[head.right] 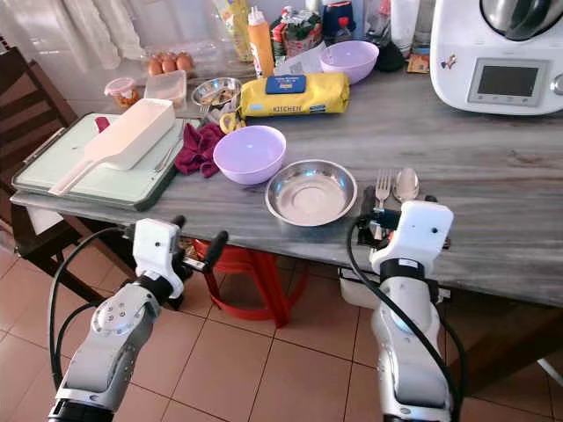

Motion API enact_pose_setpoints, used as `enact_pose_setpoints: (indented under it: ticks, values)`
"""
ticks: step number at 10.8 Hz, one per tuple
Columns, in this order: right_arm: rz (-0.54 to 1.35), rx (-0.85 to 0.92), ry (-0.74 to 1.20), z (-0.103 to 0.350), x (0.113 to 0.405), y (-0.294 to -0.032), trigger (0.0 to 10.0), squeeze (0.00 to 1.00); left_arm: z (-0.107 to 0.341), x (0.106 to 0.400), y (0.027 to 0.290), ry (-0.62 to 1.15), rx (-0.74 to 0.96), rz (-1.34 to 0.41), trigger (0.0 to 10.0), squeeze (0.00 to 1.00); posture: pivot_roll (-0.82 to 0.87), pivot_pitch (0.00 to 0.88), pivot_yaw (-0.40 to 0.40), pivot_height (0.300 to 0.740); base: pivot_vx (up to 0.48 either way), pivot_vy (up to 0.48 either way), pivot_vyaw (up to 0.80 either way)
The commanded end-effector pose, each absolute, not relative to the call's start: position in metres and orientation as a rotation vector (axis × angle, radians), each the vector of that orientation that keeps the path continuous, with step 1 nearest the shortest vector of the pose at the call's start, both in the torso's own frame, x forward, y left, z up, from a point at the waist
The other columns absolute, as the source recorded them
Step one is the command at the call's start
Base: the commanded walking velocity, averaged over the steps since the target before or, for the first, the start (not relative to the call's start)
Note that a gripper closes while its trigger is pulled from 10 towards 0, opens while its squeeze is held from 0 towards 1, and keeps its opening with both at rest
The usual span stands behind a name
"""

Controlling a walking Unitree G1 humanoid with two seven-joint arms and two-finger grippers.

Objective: Setting the table

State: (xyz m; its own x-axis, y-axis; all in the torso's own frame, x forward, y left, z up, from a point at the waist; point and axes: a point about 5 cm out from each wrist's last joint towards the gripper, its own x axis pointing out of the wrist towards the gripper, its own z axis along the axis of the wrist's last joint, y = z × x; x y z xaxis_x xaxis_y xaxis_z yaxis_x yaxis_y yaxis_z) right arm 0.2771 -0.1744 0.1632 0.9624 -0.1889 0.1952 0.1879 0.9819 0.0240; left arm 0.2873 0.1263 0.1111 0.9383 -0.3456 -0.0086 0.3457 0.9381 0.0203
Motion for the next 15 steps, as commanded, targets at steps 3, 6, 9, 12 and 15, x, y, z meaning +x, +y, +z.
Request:
enact_pose_setpoints:
  ticks: [3, 6, 9, 12, 15]
  values:
    - [-0.180, 0.012, -0.200, 0.1656, 0.2794, -0.1726, 10.0, 0.00, 0.1081, 0.2911, 0.1298, 0.016, 0.093, -0.280, 10.0, 0.00, -0.10, 0.065, 0.142, 0.740, 0.000, 0.000, -0.80]
    - [-0.168, 0.015, -0.193, 0.1639, 0.2794, -0.1706, 10.0, 0.00, 0.1085, 0.2916, 0.1243, 0.013, 0.100, -0.294, 10.0, 0.00, -0.10, 0.065, 0.140, 0.740, 0.000, 0.000, 0.00]
    - [-0.163, 0.013, -0.184, 0.1629, 0.2818, -0.1701, 10.0, 0.00, 0.1086, 0.2925, 0.1225, 0.014, 0.105, -0.287, 10.0, 0.00, -0.10, 0.068, 0.137, 0.740, -0.286, 0.000, 0.00]
    - [-0.161, 0.017, -0.182, 0.1631, 0.2838, -0.1690, 10.0, 0.00, 0.1078, 0.2933, 0.1215, 0.020, 0.105, -0.289, 10.0, 0.00, -0.11, 0.070, 0.136, 0.740, -0.324, 0.000, 0.00]
    - [-0.171, 0.010, -0.184, 0.1637, 0.2848, -0.1711, 10.0, 0.00, 0.1075, 0.2960, 0.1231, 0.021, 0.117, -0.285, 10.0, 0.00, -0.11, 0.070, 0.137, 0.740, -0.328, 0.000, 0.00]
